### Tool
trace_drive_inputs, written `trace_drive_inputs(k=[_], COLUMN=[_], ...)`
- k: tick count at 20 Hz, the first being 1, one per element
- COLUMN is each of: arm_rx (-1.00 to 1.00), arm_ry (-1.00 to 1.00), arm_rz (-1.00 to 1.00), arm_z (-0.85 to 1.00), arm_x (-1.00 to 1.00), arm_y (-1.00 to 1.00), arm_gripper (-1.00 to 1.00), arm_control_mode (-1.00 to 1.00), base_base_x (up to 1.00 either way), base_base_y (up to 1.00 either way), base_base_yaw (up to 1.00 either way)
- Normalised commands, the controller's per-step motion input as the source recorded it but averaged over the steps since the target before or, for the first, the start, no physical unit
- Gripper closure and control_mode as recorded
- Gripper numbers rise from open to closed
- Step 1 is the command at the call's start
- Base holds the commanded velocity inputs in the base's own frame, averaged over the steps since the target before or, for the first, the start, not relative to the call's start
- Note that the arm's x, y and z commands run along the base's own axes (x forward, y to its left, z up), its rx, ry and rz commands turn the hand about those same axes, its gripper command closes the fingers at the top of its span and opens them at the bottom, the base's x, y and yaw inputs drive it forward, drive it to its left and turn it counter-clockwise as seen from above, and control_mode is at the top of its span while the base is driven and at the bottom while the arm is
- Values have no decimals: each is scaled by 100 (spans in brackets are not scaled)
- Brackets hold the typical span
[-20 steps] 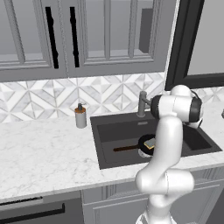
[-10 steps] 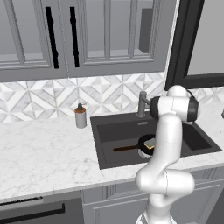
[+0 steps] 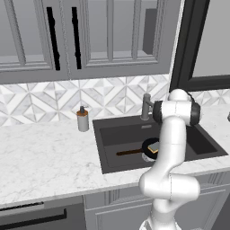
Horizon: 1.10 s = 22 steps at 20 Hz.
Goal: Pick the pan and sponge and place them into the sink. Then turn on the water.
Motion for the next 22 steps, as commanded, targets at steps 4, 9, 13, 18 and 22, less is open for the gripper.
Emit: trace_drive_inputs(k=[4, 9, 13, 18, 22], arm_rx=[0, 0, 0, 2, 5], arm_ry=[0, 0, 0, -7, -8], arm_rz=[0, 0, 0, -1, -2], arm_z=[-15, -12, -1, 1, 3], arm_x=[32, 31, 30, 15, 9], arm_y=[2, 0, 0, 0, 0], arm_gripper=[-100, -100, -100, -100, -100], arm_control_mode=[-100, -100, -100, -100, -100], base_base_x=[0, 0, 0, 0, 0], base_base_y=[0, 0, 0, 0, 0], base_base_yaw=[0, 0, 0, 0, 0])
